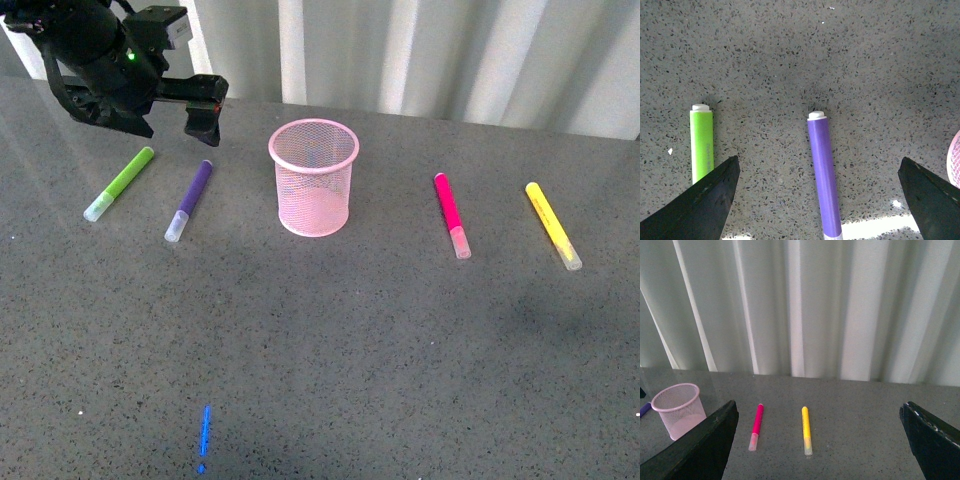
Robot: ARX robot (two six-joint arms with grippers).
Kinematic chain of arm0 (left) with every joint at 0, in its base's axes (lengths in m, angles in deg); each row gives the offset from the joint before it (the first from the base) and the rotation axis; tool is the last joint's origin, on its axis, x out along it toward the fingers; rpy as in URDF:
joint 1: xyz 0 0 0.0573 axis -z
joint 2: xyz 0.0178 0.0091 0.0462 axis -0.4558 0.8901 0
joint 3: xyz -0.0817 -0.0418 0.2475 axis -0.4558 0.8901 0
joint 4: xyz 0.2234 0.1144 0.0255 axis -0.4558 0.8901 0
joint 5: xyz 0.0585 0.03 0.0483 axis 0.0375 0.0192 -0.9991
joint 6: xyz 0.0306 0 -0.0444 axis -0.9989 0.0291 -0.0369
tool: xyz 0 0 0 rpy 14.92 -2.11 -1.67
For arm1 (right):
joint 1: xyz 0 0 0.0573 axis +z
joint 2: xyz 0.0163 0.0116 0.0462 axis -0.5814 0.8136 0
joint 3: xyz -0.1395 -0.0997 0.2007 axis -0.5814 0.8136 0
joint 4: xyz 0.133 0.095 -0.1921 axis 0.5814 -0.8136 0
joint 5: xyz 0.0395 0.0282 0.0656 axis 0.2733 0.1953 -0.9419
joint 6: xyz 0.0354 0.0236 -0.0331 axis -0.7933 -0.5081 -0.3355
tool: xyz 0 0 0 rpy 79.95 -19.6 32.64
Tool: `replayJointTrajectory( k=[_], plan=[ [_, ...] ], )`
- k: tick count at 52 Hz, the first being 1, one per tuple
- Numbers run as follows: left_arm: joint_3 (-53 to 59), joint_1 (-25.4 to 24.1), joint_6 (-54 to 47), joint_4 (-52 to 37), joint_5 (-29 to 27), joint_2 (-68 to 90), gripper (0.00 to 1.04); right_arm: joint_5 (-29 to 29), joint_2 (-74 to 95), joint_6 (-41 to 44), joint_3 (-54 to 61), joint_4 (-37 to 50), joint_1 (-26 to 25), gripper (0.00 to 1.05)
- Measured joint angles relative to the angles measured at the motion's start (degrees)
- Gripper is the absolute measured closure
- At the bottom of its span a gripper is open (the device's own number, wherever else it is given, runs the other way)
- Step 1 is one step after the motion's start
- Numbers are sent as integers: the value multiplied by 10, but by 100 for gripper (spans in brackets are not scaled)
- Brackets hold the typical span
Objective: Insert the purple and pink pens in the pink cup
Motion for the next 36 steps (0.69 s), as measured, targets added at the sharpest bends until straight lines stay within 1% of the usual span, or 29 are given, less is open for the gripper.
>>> replayJointTrajectory(
  k=[36],
  plan=[
    [4,15,-9,-33,-13,41,7,0,0,0,0,0,0,7]
  ],
)
